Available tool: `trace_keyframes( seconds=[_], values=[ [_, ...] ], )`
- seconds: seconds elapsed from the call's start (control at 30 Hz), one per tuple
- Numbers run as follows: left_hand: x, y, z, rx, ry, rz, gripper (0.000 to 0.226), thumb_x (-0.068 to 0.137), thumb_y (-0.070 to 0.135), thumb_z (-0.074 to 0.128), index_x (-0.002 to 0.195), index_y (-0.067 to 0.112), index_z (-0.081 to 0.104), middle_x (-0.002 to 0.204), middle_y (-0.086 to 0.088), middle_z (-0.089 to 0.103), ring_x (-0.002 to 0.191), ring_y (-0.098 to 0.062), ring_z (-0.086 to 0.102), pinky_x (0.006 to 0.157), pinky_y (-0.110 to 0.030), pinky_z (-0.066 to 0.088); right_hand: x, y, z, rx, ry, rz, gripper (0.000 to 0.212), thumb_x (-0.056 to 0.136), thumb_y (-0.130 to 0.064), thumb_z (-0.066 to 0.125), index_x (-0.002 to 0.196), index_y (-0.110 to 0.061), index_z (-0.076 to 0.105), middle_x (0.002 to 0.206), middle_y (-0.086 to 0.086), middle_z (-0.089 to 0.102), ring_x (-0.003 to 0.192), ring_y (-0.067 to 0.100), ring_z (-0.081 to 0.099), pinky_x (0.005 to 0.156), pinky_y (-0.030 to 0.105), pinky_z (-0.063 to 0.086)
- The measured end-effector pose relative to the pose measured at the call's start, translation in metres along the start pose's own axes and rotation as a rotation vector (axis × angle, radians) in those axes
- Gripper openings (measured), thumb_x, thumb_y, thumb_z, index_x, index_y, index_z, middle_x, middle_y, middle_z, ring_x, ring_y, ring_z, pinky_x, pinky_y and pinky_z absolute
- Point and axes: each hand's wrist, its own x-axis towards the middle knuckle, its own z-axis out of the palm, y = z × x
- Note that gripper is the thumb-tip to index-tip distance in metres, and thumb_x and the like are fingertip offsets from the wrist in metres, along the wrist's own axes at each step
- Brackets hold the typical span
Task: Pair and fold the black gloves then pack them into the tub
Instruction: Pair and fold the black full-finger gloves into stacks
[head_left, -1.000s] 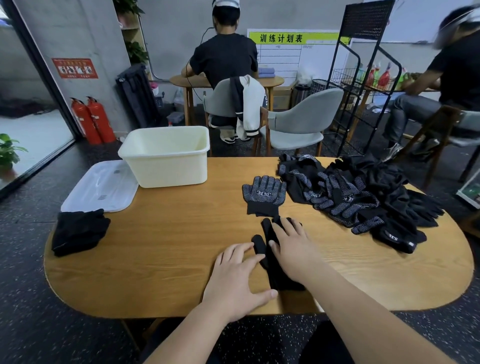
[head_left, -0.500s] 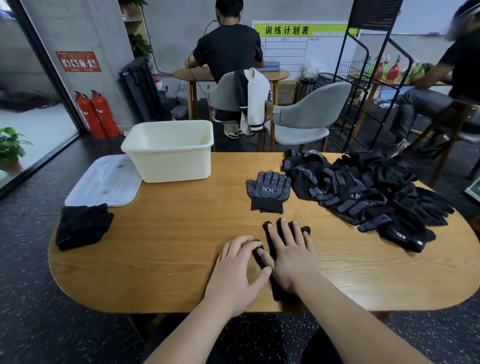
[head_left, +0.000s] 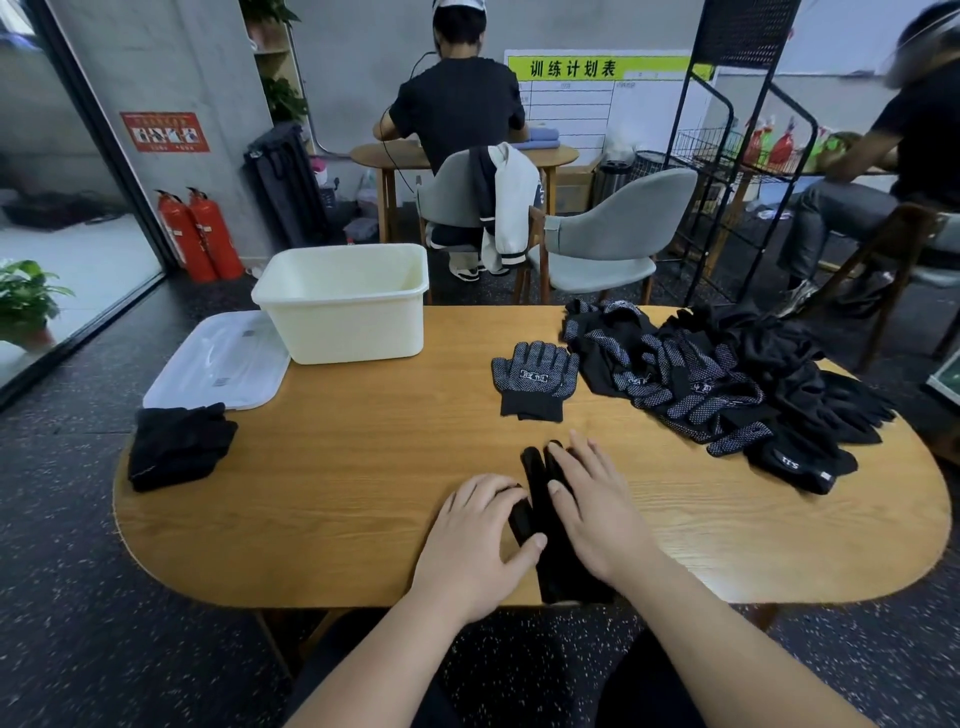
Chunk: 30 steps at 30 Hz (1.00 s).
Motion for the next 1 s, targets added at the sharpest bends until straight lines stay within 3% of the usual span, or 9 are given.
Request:
trace_keyframes(
  seconds=[0.1,0.2,0.27,0.33,0.4,0.5,0.57,0.87,1.0],
  values=[
    [0.001,0.003,0.003,0.075,-0.039,0.006,0.076,0.098,0.078,0.035,0.159,0.034,0.040,0.164,0.021,0.025,0.157,-0.004,0.007,0.131,-0.036,0.011,-0.018,0.026,-0.011,-0.047,0.038,-0.041,0.059,0.107,-0.057,0.036,0.162,-0.035,0.035,0.173,-0.017,0.013,0.159,0.008,0.012,0.129,0.038,0.022],
    [0.004,0.002,0.002,0.098,-0.040,-0.015,0.077,0.100,0.076,0.032,0.164,0.033,0.032,0.169,0.020,0.019,0.159,-0.005,0.002,0.132,-0.038,0.008,-0.032,0.044,-0.013,-0.224,-0.065,-0.121,0.071,0.103,-0.073,0.019,0.166,-0.039,0.017,0.175,-0.017,0.001,0.160,0.003,-0.002,0.131,0.034,0.007],
    [0.005,0.001,0.002,0.107,-0.045,-0.014,0.076,0.101,0.074,0.031,0.166,0.033,0.028,0.173,0.019,0.013,0.160,-0.006,-0.004,0.132,-0.039,0.007,-0.034,0.045,-0.010,-0.216,-0.042,-0.149,0.070,0.105,-0.072,0.021,0.167,-0.041,0.011,0.174,-0.019,-0.004,0.159,0.001,-0.009,0.131,0.033,0.004],
    [0.003,0.001,0.001,0.084,-0.025,0.003,0.073,0.103,0.071,0.033,0.165,0.034,0.029,0.173,0.019,0.010,0.160,-0.004,-0.006,0.132,-0.039,0.008,-0.037,0.043,-0.010,-0.141,0.028,-0.145,0.067,0.106,-0.065,0.035,0.166,-0.040,0.019,0.174,-0.020,0.003,0.160,0.003,-0.003,0.129,0.032,0.011],
    [-0.001,0.001,-0.001,0.029,0.012,0.038,0.066,0.102,0.069,0.038,0.160,0.037,0.038,0.168,0.024,0.019,0.158,0.000,0.002,0.131,-0.036,0.012,-0.043,0.044,-0.014,-0.060,0.129,-0.151,0.056,0.105,-0.057,0.049,0.157,-0.036,0.043,0.168,-0.020,0.028,0.157,0.005,0.020,0.126,0.034,0.028],
    [-0.004,0.001,-0.001,-0.006,-0.020,0.096,0.062,0.098,0.072,0.043,0.151,0.041,0.049,0.154,0.030,0.034,0.149,0.005,0.017,0.128,-0.033,0.017,-0.050,0.045,-0.017,0.002,0.232,-0.209,0.034,0.100,-0.048,0.062,0.128,-0.030,0.071,0.137,-0.022,0.057,0.132,0.007,0.049,0.103,0.039,0.051],
    [-0.003,0.001,0.000,0.017,-0.045,0.108,0.062,0.097,0.074,0.043,0.150,0.042,0.051,0.153,0.030,0.035,0.149,0.004,0.018,0.128,-0.033,0.016,-0.051,0.045,-0.015,-0.031,0.243,-0.251,0.028,0.098,-0.047,0.065,0.118,-0.030,0.075,0.127,-0.021,0.061,0.123,0.008,0.052,0.099,0.039,0.051],
    [0.001,0.000,0.005,0.058,-0.020,0.074,0.059,0.106,0.060,0.035,0.159,0.035,0.043,0.168,0.021,0.025,0.158,0.000,0.006,0.132,-0.036,0.007,-0.052,0.046,-0.015,-0.016,0.216,-0.373,0.025,0.098,-0.053,0.068,0.111,-0.034,0.078,0.126,-0.024,0.064,0.123,0.011,0.053,0.100,0.037,0.048],
    [-0.002,-0.003,0.004,-0.011,0.054,0.087,0.046,0.103,0.057,0.048,0.144,0.038,0.057,0.153,0.025,0.037,0.152,0.000,0.019,0.127,-0.031,0.020,-0.051,0.047,-0.016,0.004,0.202,-0.360,0.030,0.095,-0.060,0.070,0.111,-0.036,0.078,0.128,-0.027,0.062,0.126,0.010,0.052,0.102,0.038,0.048]
  ],
)
